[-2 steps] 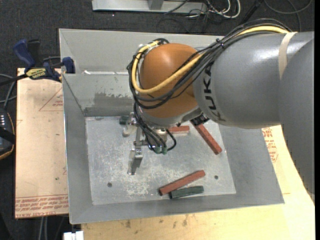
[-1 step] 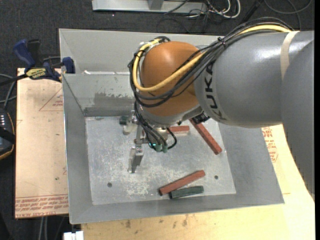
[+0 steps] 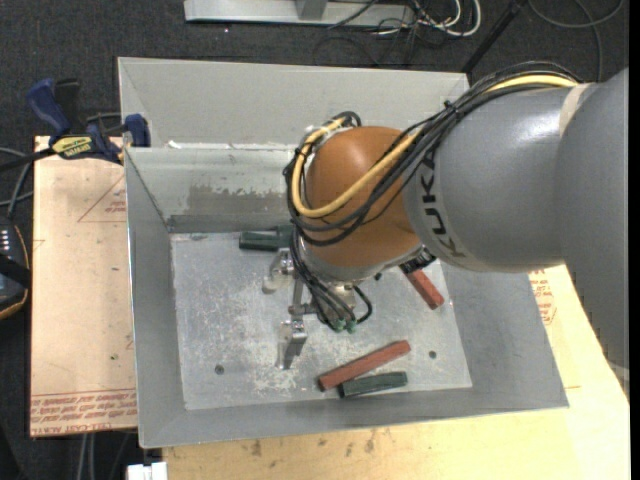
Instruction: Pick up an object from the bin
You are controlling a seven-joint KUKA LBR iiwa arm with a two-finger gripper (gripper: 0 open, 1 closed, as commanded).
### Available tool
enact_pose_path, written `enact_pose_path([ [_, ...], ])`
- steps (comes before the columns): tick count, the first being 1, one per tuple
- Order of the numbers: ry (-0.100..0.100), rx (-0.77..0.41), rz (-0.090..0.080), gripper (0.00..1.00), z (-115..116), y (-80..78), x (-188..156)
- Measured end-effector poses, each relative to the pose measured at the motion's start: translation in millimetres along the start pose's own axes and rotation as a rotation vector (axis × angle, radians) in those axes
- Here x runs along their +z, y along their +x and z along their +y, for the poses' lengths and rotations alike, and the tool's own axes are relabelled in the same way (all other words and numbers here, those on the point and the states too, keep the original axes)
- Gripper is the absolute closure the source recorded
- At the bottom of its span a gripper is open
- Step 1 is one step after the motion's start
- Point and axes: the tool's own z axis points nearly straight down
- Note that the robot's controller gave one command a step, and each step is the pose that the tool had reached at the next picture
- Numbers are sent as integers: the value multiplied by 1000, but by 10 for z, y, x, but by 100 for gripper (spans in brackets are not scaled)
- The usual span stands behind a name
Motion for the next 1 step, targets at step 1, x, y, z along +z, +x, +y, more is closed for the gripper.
enact_pose_path([
  [1,2,-202,5,0,-205,-28,575],
])
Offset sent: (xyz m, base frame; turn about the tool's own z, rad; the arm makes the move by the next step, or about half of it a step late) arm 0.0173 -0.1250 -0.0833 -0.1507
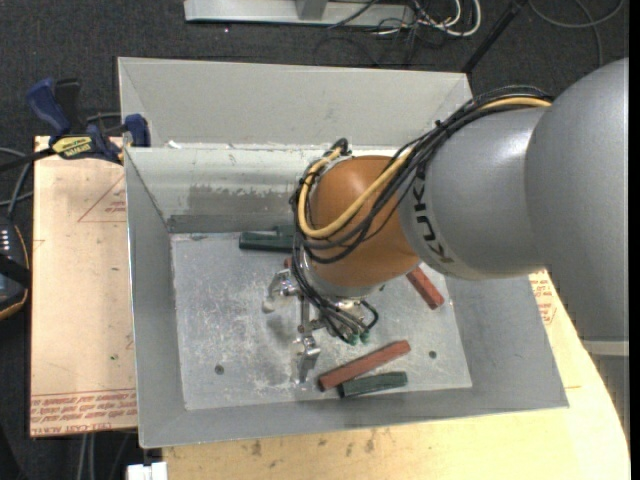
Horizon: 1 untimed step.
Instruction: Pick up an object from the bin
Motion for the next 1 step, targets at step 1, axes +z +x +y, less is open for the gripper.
enact_pose_path([
  [1,-3,-57,5,0,-506,67,163],
])
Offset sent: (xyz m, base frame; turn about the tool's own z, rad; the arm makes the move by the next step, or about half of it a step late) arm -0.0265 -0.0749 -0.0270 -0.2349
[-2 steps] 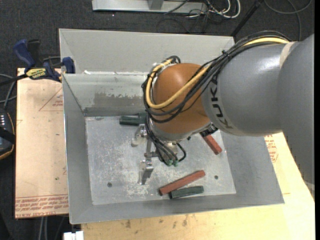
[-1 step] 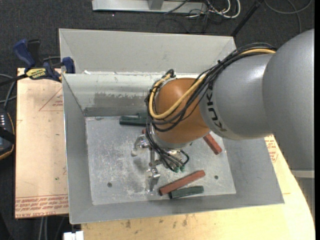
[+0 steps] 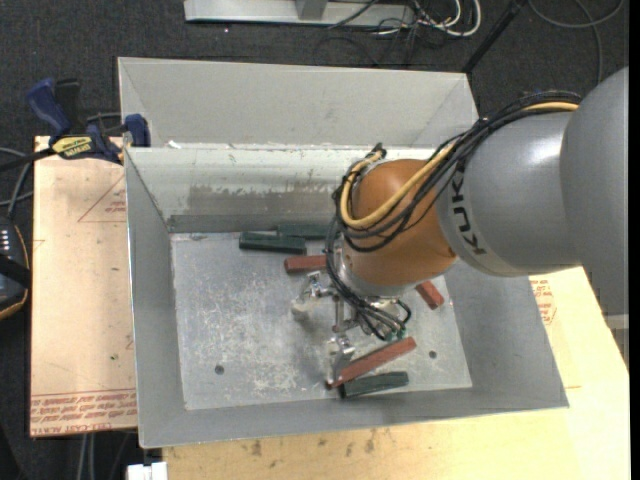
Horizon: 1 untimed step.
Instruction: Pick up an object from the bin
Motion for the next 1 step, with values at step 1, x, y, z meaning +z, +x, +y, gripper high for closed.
enact_pose_path([
  [1,4,47,-11,0,-177,162,14],
])
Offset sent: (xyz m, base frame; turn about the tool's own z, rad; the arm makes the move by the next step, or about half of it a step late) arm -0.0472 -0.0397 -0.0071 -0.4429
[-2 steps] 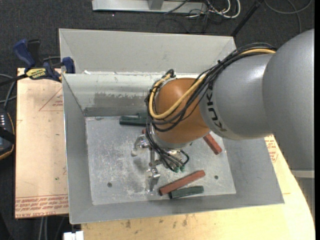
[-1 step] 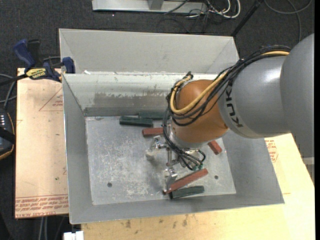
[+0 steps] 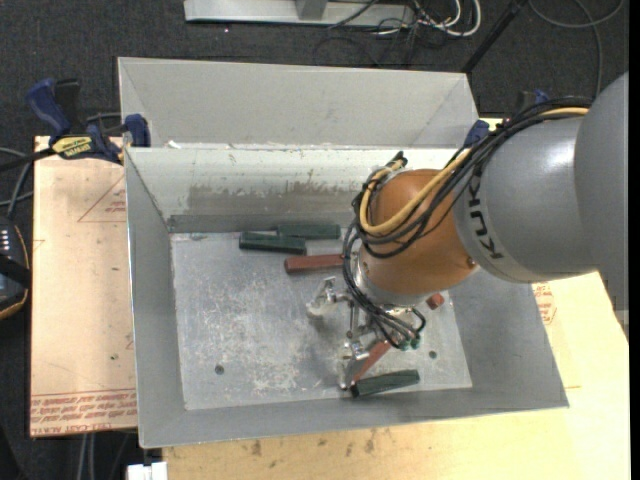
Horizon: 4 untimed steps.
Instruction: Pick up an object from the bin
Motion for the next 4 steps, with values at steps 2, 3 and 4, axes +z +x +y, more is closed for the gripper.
enact_pose_path([
  [2,-5,-473,1,0,-294,261,5],
  [3,-2,-115,6,100,-484,-480,-41],
  [4,-2,-114,6,100,-485,-479,-40],
])
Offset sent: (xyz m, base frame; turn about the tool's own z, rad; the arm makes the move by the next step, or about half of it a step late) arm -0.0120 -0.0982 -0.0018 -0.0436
